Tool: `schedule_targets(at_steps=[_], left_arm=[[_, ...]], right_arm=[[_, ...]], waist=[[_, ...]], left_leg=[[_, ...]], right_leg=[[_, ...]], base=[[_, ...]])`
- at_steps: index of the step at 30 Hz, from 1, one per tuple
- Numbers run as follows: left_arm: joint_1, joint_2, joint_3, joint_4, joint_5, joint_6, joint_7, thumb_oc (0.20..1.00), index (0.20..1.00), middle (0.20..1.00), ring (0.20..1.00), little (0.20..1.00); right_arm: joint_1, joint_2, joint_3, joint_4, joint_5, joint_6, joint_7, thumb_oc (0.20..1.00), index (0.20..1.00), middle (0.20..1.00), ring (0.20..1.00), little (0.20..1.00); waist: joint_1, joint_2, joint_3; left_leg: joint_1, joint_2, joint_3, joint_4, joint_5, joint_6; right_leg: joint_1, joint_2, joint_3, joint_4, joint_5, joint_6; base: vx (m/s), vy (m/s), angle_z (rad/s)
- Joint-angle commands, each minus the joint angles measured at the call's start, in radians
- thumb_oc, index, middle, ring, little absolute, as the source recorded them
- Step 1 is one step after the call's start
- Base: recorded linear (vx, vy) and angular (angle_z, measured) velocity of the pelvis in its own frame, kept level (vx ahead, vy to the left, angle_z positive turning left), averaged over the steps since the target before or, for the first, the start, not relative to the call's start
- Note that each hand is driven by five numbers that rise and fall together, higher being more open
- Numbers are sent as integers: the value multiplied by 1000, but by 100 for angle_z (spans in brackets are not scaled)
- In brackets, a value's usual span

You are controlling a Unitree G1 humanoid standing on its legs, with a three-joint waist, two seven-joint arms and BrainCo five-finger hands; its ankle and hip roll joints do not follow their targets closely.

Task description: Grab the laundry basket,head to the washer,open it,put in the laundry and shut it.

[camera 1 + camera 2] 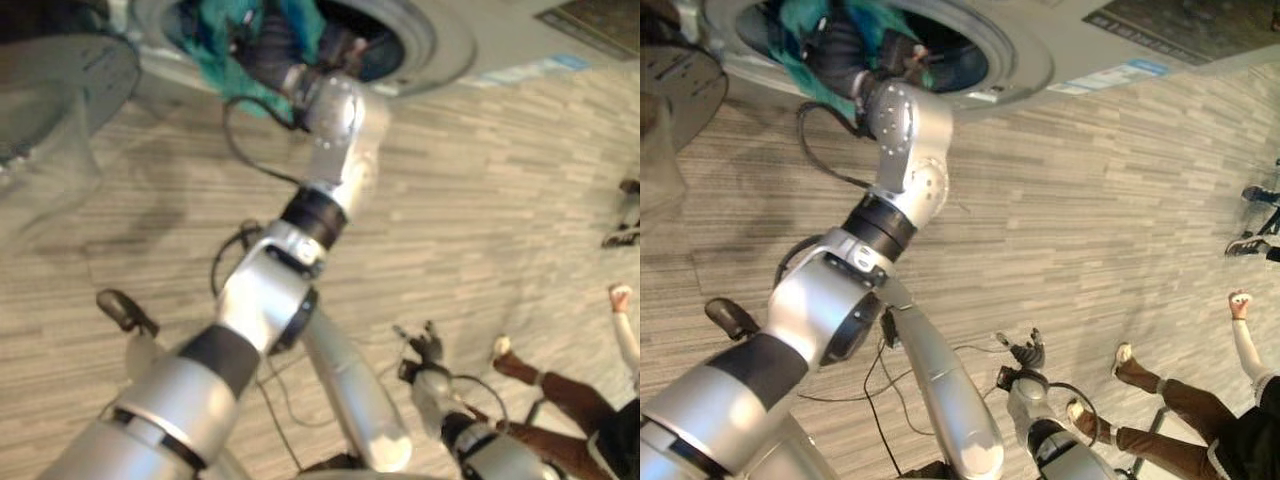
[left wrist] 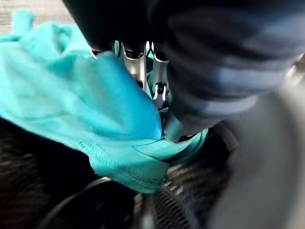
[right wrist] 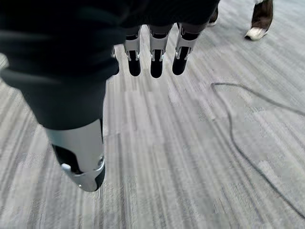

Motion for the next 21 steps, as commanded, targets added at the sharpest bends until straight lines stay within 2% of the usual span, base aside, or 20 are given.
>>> schedule_targets(at_steps=[1,4,6,9,12,13,14,18,21], left_arm=[[-105,-86,-47,-31,-46,-53,-139,200,200,200,200,200],[-123,-70,-70,-45,-72,-41,-207,200,200,200,200,200],[-97,-65,-87,-62,-67,-37,-238,200,200,200,200,200],[-82,-74,-85,-69,-60,-46,-232,200,200,200,200,200],[-29,-139,-101,-96,-72,-64,-244,200,200,200,200,200],[-26,-141,-104,-98,-69,-64,-241,200,200,200,200,200],[-13,-170,-99,-85,-82,-66,-228,200,200,200,200,200],[-36,-203,-110,-42,-107,-71,-224,200,200,200,200,200],[-32,-194,-131,-23,-73,-64,-199,200,200,200,200,200]], right_arm=[[-12,-19,46,-104,91,-42,33,1000,1000,1000,1000,1000],[-55,-7,77,-123,119,-43,61,1000,1000,1000,1000,1000],[-70,-4,109,-140,138,-39,93,1000,1000,1000,1000,1000],[-61,-7,114,-145,162,-44,105,1000,1000,1000,1000,1000],[-39,-19,91,-174,197,-63,77,1000,1000,1000,1000,1000],[-37,-19,90,-175,197,-63,77,1000,1000,1000,1000,1000],[-42,-24,74,-176,212,-69,55,1000,1000,1000,1000,1000],[-104,-20,73,-168,223,-70,17,1000,1000,1000,1000,1000],[-138,-7,68,-134,226,-65,10,1000,1000,1000,1000,1000]], waist=[[-23,6,-6],[-11,4,-13],[0,0,-23],[1,-2,-20],[4,14,-12],[6,15,-14],[4,12,-12],[19,6,-9],[21,5,0]], left_leg=[[63,115,-130,136,-163,92],[-16,108,-186,218,-181,108],[-30,106,-206,205,-189,115],[-29,106,-206,200,-191,115],[-33,124,-181,152,-141,80],[-32,124,-181,149,-138,78],[-34,162,-161,134,-119,59],[-51,169,-174,130,-127,41],[-46,173,-173,110,-125,46]], right_leg=[[-105,-15,-48,285,-193,121],[-105,-13,-66,293,-187,118],[-97,0,-74,277,-173,120],[-94,-3,-77,266,-170,125],[-111,-28,-92,254,-175,120],[-111,-27,-93,254,-175,119],[-119,-36,-105,259,-177,118],[-127,-40,-118,240,-164,124],[-146,-42,-123,255,-172,129]], base=[[-18,-61,6],[-11,-17,3],[0,0,0],[0,0,0],[11,-73,5],[9,-78,20],[7,-49,24],[-10,-21,7],[43,-65,-3]])
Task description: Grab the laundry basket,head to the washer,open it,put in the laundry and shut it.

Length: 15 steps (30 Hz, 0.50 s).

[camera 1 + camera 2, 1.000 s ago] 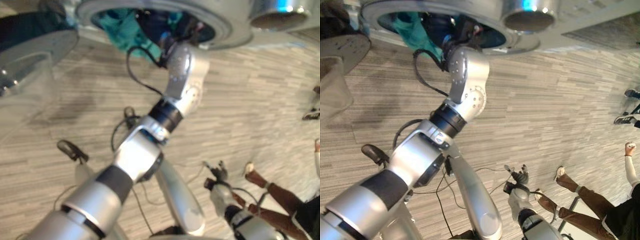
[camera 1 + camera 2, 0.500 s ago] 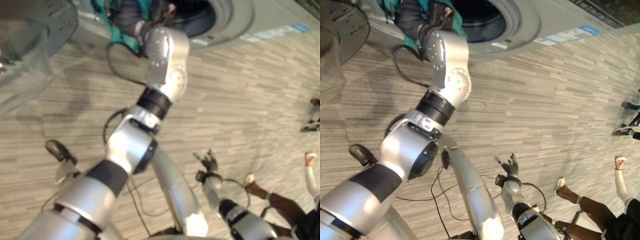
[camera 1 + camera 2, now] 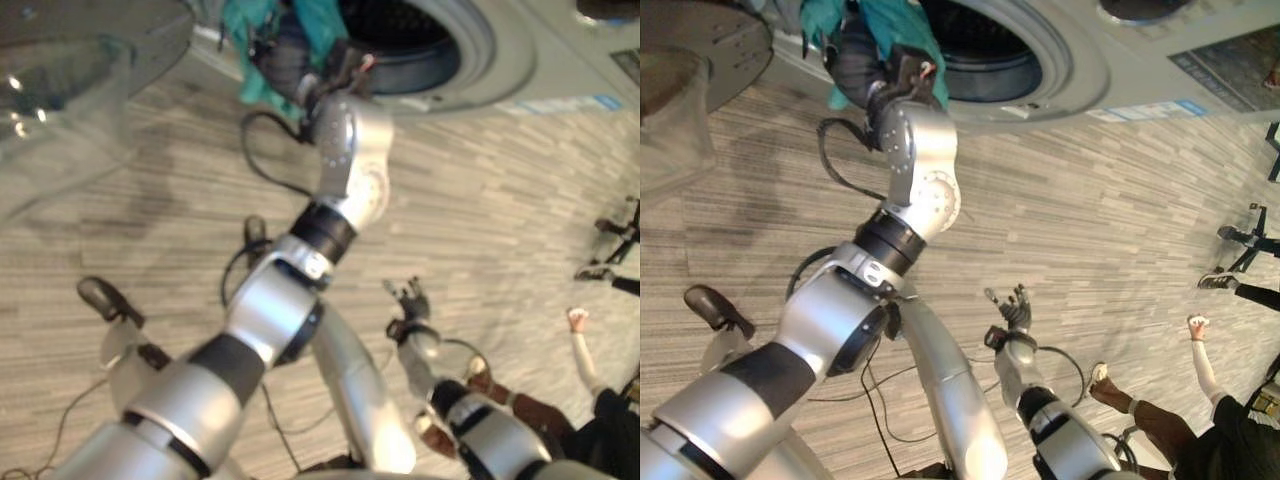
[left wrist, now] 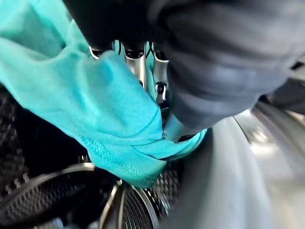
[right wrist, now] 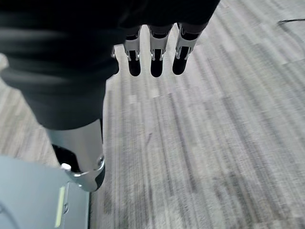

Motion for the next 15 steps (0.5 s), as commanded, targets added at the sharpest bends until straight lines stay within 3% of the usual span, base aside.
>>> schedule_targets(at_steps=[1,9,12,15], left_arm=[[-93,-116,-55,33,62,-14,4,200,200,200,200,200],[-337,-10,-2,68,-13,-16,15,200,200,200,200,200],[-405,-21,15,32,-66,-23,-12,200,200,200,200,200],[-420,-43,7,-45,-135,-24,-104,200,200,200,200,200]], right_arm=[[-8,4,-18,13,35,-12,-42,1000,1000,1000,1000,1000],[-1,10,-14,45,-42,-9,-44,1000,1000,1000,1000,1000],[-1,-8,-33,41,-74,7,-61,1000,1000,1000,1000,1000],[40,-47,-56,25,-108,25,-67,1000,1000,1000,1000,1000]], waist=[[-14,10,2],[-52,7,-7],[-56,26,-8],[-67,47,-6]], left_leg=[[94,124,-126,29,-104,41],[139,131,-99,-59,-86,30],[150,133,-85,-79,-72,14],[147,149,-55,-16,-114,18]], right_leg=[[-110,-31,-34,246,-162,144],[-179,-51,-22,285,-190,158],[-203,-71,-23,307,-206,160],[-225,-82,-5,337,-204,164]], base=[[34,-25,3],[48,-4,-1],[38,46,0],[9,92,-11]])
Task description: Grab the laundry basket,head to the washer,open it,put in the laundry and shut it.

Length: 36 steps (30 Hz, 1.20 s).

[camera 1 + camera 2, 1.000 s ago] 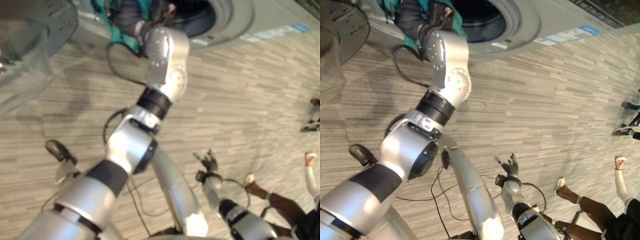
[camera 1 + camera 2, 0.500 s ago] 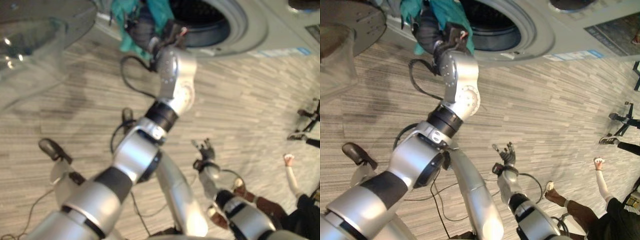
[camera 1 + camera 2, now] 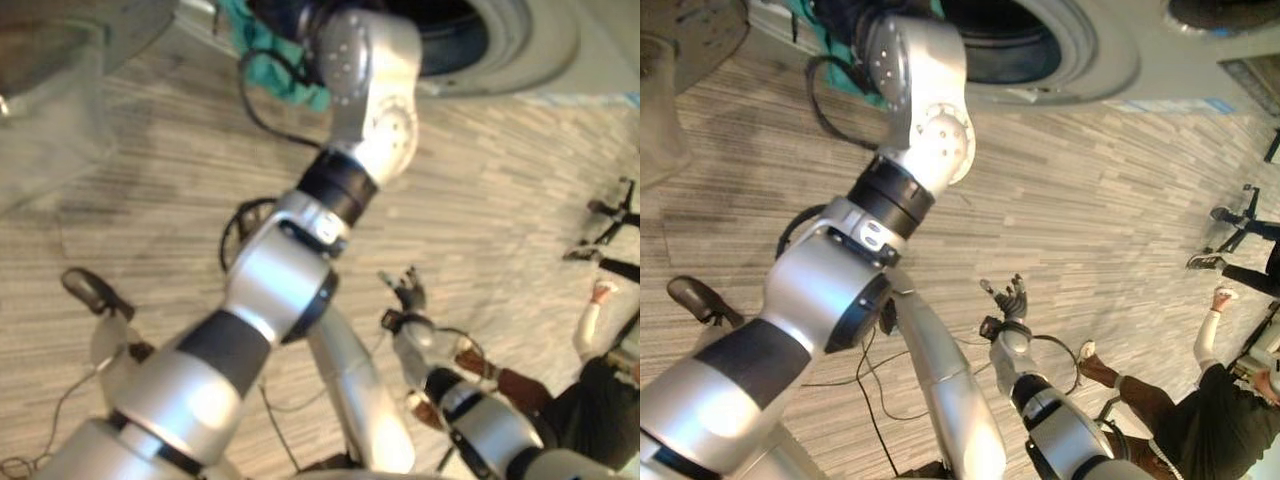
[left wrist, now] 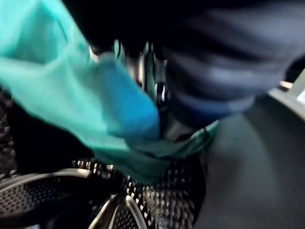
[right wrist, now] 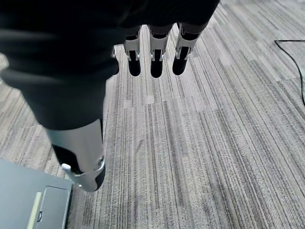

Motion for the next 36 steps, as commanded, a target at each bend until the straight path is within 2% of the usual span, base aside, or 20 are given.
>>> schedule_targets(at_steps=[1,2,3,5,8,10,11,12,15,22,25,27,32,33,34,36], left_arm=[[-120,-66,-78,-155,6,1,-164,200,200,200,200,200],[-98,-87,-89,-181,1,6,-187,498,498,498,498,498],[-73,-118,-102,-196,-21,15,-215,1000,1000,1000,1000,1000],[-24,-174,-120,-224,-61,30,-286,1000,1000,1000,1000,1000],[85,-255,-188,-241,-184,76,-459,1000,1000,1000,1000,1000],[152,-282,-228,-225,-223,114,-520,1000,1000,1000,1000,1000],[159,-282,-234,-225,-228,113,-526,1000,1000,1000,1000,1000],[233,-283,-282,-218,-215,135,-549,1000,1000,1000,1000,1000],[332,-276,-348,-207,-162,150,-528,1000,1000,1000,1000,1000],[463,-235,-403,-167,-138,181,-561,1000,1000,1000,1000,1000],[622,-155,-459,-192,-108,211,-614,1000,1000,1000,1000,1000],[670,-129,-472,-206,-92,218,-621,1000,1000,1000,1000,1000],[1104,177,-475,-331,19,317,-758,1000,1000,1000,1000,1000],[1178,247,-421,-391,25,319,-784,1000,1000,1000,1000,1000],[1309,343,-384,-410,75,360,-829,1000,1000,1000,1000,1000],[1389,430,-344,-458,143,380,-852,1000,1000,1000,1000,1000]], right_arm=[[110,-80,-18,-67,-46,19,-47,1000,1000,1000,1000,1000],[123,-94,-25,-77,-54,24,-54,1000,1000,1000,1000,1000],[133,-102,-35,-86,-57,30,-61,1000,1000,1000,1000,1000],[138,-115,-33,-91,-66,41,-66,1000,1000,1000,1000,1000],[143,-124,-30,-101,-55,53,-50,1000,1000,1000,1000,1000],[138,-124,-19,-106,-41,61,-26,1000,1000,1000,1000,1000],[139,-122,-19,-105,-40,61,-25,1000,1000,1000,1000,1000],[144,-120,-6,-116,-21,65,2,1000,1000,1000,1000,1000],[133,-118,5,-115,25,66,32,1000,1000,1000,1000,1000],[109,-92,25,-104,103,60,81,1000,1000,1000,1000,1000],[126,-70,3,-105,149,64,116,1000,1000,1000,1000,1000],[137,-62,-4,-105,153,67,123,1000,1000,1000,1000,1000],[229,-23,-112,-111,246,89,208,1000,1000,1000,1000,1000],[403,-22,-46,-296,187,93,232,1000,1000,1000,1000,1000],[460,-50,-83,-290,167,99,285,1000,1000,1000,1000,1000],[496,-78,-118,-300,136,114,310,1000,1000,1000,1000,1000]], waist=[[-44,64,-10],[-39,62,-5],[-34,62,-4],[-30,60,-2],[-21,58,7],[-18,59,14],[-17,57,13],[-10,57,22],[8,49,41],[35,37,34],[53,37,9],[61,33,6],[156,64,-8],[154,63,-8],[171,67,16],[185,87,27]], left_leg=[[202,154,-44,-49,-71,25],[191,153,-46,-20,-79,27],[177,155,-57,2,-86,26],[165,146,-68,21,-93,27],[142,137,-85,39,-92,31],[136,123,-94,39,-90,35],[136,122,-95,40,-90,35],[132,103,-97,43,-85,40],[149,82,-85,28,-64,49],[182,93,-65,-29,-6,33],[221,94,-74,-65,14,32],[243,90,-72,-79,21,34],[488,19,-45,-189,60,42],[536,7,-23,-207,61,46],[615,-17,-17,-208,41,47],[684,-38,-5,-220,31,47]], right_leg=[[-123,-48,-32,299,-205,167],[-123,-50,-30,306,-205,165],[-122,-55,-33,311,-210,165],[-116,-51,-36,312,-208,160],[-111,-50,-40,317,-209,152],[-101,-52,-44,308,-203,148],[-100,-53,-44,307,-203,148],[-82,-49,-47,292,-195,138],[-47,-45,-47,278,-190,126],[26,-55,-72,210,-165,125],[107,-47,-90,150,-139,126],[134,-47,-94,133,-133,125],[407,-75,-112,-47,-84,146],[448,-79,-101,-71,-62,153],[545,-97,-110,-117,-37,166],[617,-118,-110,-152,-20,185]], base=[[6,87,-16],[4,43,-4],[-6,62,13],[-3,54,18],[-5,-33,-7],[-22,-23,-11],[-37,-22,-1],[-38,-52,5],[-26,-86,8],[-16,-76,23],[-22,-103,7],[-5,-57,27],[-10,59,34],[-70,382,82],[-61,411,58],[-3,391,16]])
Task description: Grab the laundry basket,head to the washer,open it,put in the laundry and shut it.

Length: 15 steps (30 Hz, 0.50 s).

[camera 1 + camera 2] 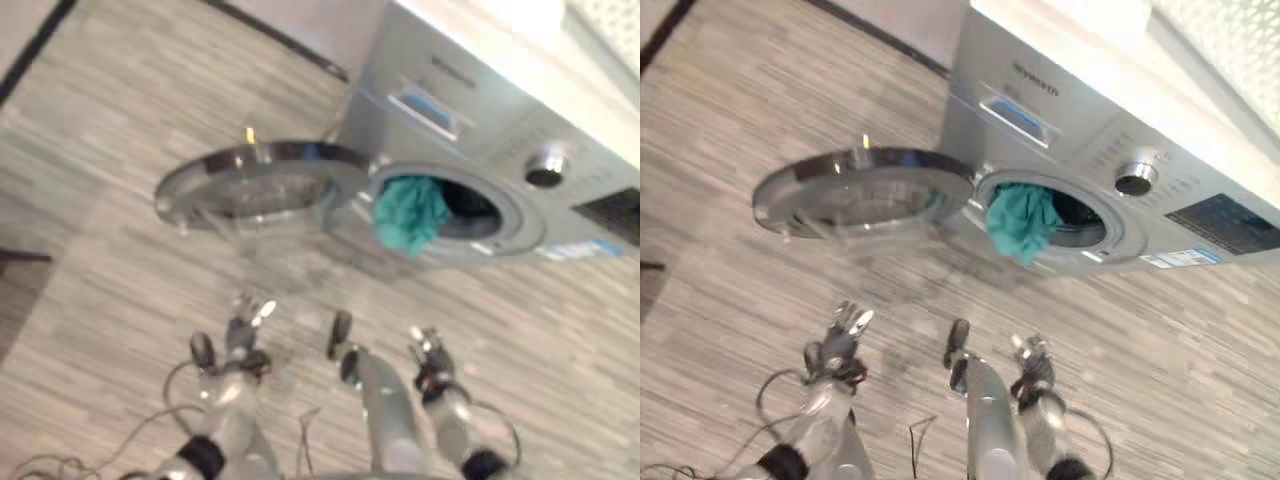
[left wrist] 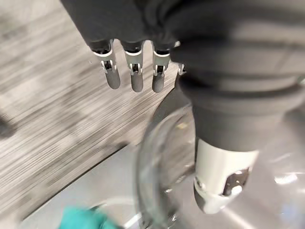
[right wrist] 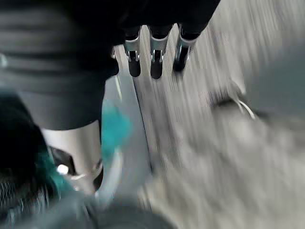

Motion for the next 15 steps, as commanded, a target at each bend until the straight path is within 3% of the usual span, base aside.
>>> schedule_targets(at_steps=[1,2,6,11,15], left_arm=[[-133,-10,93,-177,158,5,-59,1000,1000,1000,1000,1000],[-92,11,128,-194,151,-1,-64,1000,1000,1000,1000,1000],[19,77,220,-286,192,93,-69,1000,1000,1000,1000,1000],[89,132,250,-335,248,154,-124,1000,1000,1000,1000,1000],[135,179,247,-312,397,157,-189,1000,1000,1000,1000,1000]], right_arm=[[29,-30,-56,-96,-113,13,19,1000,1000,1000,1000,1000],[70,-42,-52,-128,-154,7,11,1000,1000,1000,1000,1000],[-151,-20,-242,192,-111,72,-106,1000,1000,1000,1000,1000],[-251,-57,-356,397,-124,121,-136,1000,1000,1000,1000,1000],[-232,-43,-362,471,-171,127,-96,1000,1000,1000,1000,1000]], waist=[[-45,-30,174],[-41,-26,181],[62,29,207],[117,45,202],[168,30,131]], left_leg=[[37,60,-35,156,-134,37],[58,56,-34,154,-136,38],[150,9,-87,144,-153,44],[199,5,-108,128,-152,48],[213,19,-140,148,-143,55]], right_leg=[[29,46,10,-37,-2,71],[47,36,12,-33,-2,75],[204,-15,-34,-39,-32,90],[290,-10,-56,-43,-53,94],[350,26,-59,-61,-81,86]], base=[[27,378,9],[68,330,8],[84,114,46],[100,4,34],[200,-63,10]])
